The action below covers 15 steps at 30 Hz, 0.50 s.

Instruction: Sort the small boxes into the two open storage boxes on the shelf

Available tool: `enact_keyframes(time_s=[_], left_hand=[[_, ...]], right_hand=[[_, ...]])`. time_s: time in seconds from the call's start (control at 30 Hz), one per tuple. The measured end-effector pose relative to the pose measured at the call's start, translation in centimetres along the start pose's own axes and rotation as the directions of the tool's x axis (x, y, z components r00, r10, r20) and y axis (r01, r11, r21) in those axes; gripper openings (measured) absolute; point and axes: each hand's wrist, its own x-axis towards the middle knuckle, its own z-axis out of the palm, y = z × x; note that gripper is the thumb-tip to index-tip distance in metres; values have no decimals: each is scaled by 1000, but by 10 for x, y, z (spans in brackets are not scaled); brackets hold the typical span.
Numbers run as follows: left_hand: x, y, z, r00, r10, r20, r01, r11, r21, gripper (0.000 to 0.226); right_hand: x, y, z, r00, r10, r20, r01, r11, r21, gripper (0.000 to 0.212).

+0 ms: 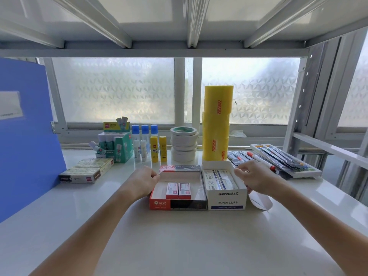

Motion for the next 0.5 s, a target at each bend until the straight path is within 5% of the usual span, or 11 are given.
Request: enact_keyframes(time_s=[0.5], left_hand=[[-5, 6, -8, 1000, 20, 23, -21, 999, 43, 34]], right_hand=[[6, 9, -1, 998, -16, -60, 13, 999, -45, 44]])
